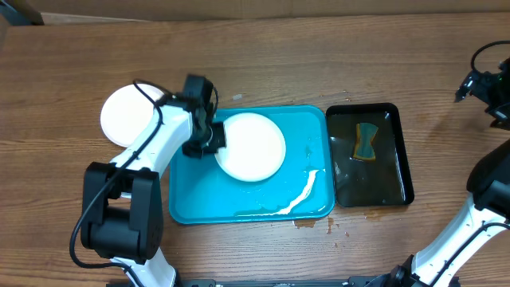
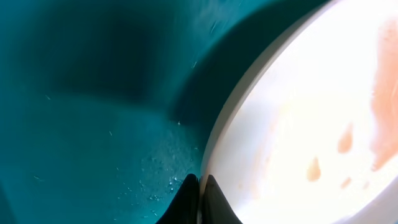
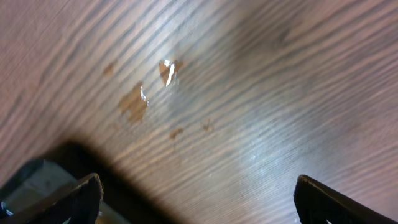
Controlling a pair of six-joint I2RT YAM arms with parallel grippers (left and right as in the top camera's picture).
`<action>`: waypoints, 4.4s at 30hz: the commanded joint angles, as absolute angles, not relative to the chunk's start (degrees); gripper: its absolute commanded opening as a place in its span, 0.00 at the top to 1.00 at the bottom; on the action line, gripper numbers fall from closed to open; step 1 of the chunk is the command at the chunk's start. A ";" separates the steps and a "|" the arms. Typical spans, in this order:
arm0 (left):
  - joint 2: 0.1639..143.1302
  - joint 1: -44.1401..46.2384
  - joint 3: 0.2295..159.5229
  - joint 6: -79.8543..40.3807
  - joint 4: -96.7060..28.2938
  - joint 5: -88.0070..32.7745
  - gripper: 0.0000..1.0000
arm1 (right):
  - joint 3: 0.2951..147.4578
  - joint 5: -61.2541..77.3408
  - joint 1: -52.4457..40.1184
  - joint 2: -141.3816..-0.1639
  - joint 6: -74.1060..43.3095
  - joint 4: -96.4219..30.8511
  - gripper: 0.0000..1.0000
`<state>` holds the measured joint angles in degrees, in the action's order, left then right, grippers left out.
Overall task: Clean dirty plates on tray and stack at the side
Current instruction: 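Lift the white plate with the left gripper and tip it over the black tray, then carry the white plate left and set it on the plate stack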
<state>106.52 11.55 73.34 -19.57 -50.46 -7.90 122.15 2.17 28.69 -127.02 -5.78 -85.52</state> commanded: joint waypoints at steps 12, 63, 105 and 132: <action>104.97 15.94 90.45 -16.32 -52.90 -7.09 0.96 | 122.96 2.63 29.36 -125.47 -6.04 -78.67 0.00; 107.94 68.34 92.31 29.56 -0.56 66.65 0.96 | 122.96 2.61 29.32 -125.47 -6.04 -78.22 0.00; 106.08 -29.76 92.18 -26.39 -57.06 -17.82 0.95 | 122.96 2.63 29.32 -125.47 -6.04 -78.22 0.00; 106.39 -26.26 76.93 -23.35 -38.89 -4.10 0.96 | 122.96 2.61 29.32 -125.47 -6.04 -78.22 0.00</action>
